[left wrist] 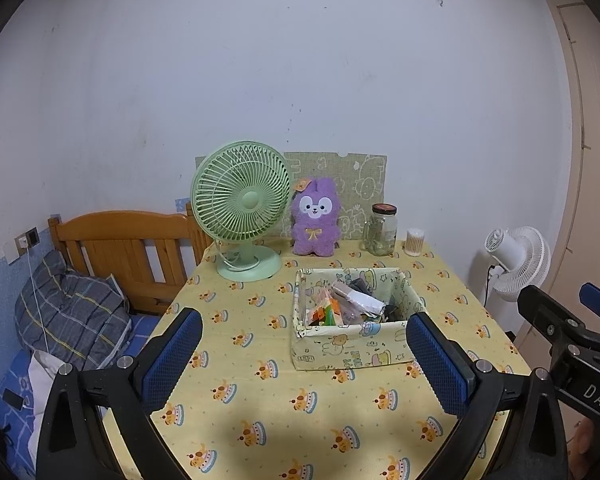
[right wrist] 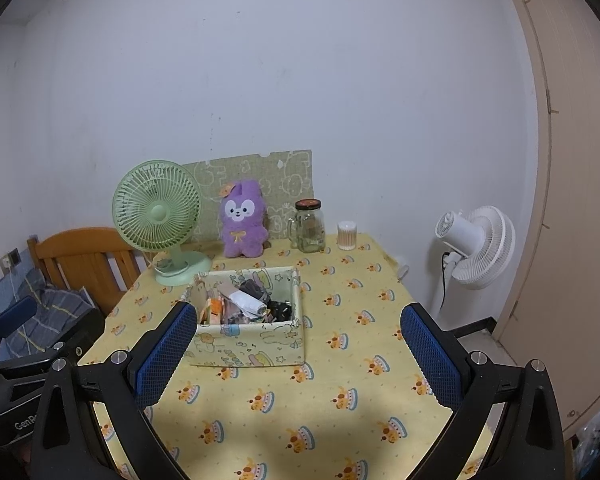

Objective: Organize soft objects

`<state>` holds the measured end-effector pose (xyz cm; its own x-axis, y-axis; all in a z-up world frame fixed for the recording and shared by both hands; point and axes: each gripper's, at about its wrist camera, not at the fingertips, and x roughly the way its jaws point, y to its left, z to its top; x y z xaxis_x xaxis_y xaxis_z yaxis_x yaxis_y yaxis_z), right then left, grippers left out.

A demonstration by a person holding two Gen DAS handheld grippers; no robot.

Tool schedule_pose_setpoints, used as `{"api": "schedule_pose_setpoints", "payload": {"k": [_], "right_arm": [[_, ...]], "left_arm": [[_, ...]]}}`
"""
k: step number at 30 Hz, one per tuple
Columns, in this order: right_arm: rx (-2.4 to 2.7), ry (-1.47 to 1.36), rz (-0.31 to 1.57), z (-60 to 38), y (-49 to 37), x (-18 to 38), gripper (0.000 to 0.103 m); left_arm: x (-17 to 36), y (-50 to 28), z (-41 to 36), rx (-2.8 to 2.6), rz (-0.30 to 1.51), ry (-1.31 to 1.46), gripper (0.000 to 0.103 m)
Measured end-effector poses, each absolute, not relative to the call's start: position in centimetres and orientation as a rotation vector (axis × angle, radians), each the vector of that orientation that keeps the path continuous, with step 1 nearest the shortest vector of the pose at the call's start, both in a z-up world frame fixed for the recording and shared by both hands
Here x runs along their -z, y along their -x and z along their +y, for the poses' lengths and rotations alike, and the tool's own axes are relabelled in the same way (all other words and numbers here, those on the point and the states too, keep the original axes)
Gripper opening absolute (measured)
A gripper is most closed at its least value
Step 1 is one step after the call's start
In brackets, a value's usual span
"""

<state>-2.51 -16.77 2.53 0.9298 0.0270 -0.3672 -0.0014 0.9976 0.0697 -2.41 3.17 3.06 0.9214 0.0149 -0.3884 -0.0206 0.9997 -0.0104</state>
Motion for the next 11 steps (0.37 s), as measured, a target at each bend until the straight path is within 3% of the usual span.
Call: {"api": "schedule_pose_setpoints", "payload": {"k": [11], "right_arm": [[-0.016,-0.069,0.375,-16.95,2.59,-2.58,0.103]], "left_arm": [[-3.07,2.60,3.03,-0.020,0.392,0.009,0.103]]}}
